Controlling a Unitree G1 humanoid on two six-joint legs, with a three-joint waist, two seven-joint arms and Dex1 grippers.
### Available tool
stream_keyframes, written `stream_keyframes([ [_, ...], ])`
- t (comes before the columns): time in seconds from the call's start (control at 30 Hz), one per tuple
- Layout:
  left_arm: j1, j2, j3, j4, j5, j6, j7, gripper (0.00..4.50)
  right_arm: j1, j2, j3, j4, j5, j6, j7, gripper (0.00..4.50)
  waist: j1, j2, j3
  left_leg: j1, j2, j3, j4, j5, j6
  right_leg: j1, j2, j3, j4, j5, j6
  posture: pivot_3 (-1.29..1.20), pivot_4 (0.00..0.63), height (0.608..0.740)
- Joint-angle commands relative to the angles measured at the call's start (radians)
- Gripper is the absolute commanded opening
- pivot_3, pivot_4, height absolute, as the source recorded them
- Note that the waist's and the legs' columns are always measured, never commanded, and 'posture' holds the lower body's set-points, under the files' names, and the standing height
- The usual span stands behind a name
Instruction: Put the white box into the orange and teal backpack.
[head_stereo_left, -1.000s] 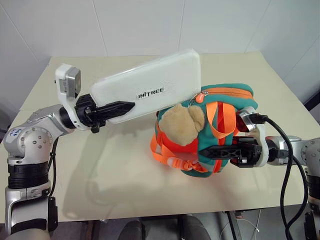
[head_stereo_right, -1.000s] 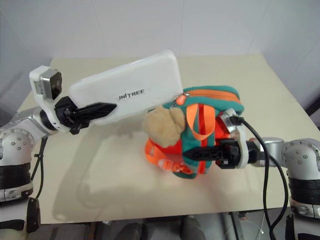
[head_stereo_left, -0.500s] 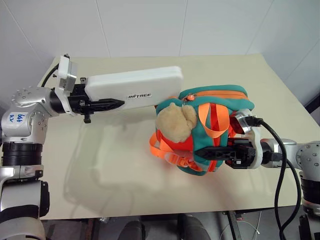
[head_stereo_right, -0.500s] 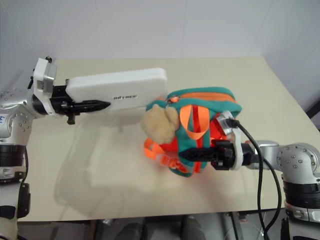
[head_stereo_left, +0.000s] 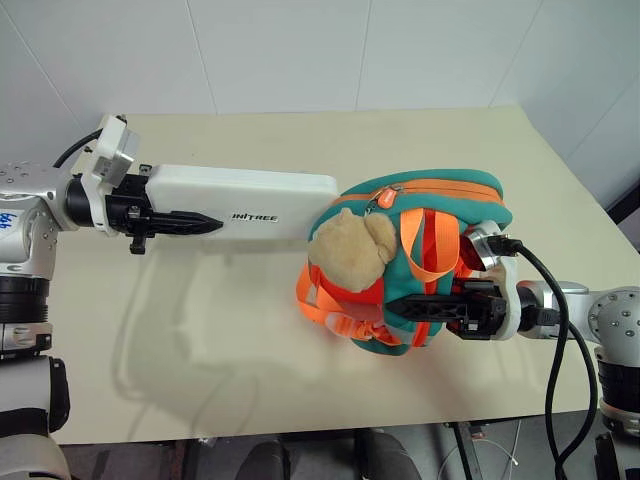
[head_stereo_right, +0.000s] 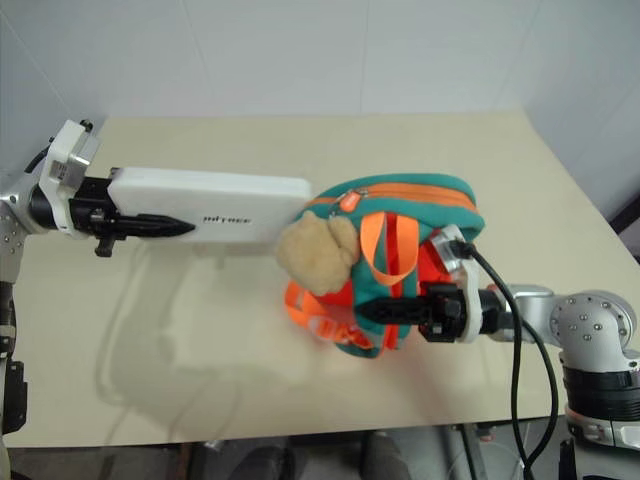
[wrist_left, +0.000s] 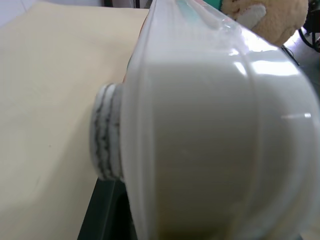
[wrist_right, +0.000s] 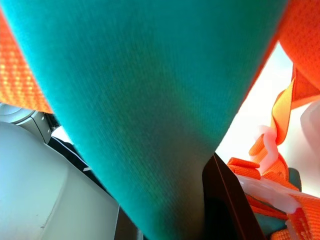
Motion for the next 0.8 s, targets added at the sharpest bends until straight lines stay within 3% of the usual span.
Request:
stream_keyframes([
  [0.03,-0.022,0.013,0.017,-0.092,-0.055,0.049,-0.055,1.25,-0.011,0.009,-0.009,-0.011,0.016,-0.011,0.007,0.58,0.000,0.000,0.000,0.000,0.000,0.000,0.000,0.000,0.000,0.000,0.000,0.000,0.000,0.000,0.000,0.00,0.150,0.740],
  [0.47,-0.140,-0.157,-0.075,-0.131,-0.045,0.055,-0.069,1.25,-0.029,0.034,0.008,-0.004,-0.007,-0.014,0.014,0.58,0.001,0.000,0.000,-0.007,0.000,0.000,0.001,0.000,0.000,-0.006,0.000,0.000,0.000,0.000,0.000,0.00,0.150,0.740],
  [0.63,-0.167,-0.225,-0.106,-0.097,-0.003,-0.020,-0.053,1.25,-0.024,0.041,0.007,-0.008,-0.005,-0.016,0.007,0.58,0.003,0.000,0.000,-0.009,0.000,0.000,0.002,0.001,-0.001,-0.007,0.001,-0.001,0.000,0.000,0.000,0.00,0.150,0.740],
  [0.8,-0.153,-0.234,-0.108,-0.086,0.037,-0.070,-0.027,1.25,-0.024,0.044,0.006,-0.008,-0.005,-0.015,0.006,0.58,0.001,0.000,0.000,-0.009,0.000,0.000,0.003,0.001,-0.001,-0.007,0.000,-0.001,0.000,0.000,0.001,0.00,0.150,0.740],
])
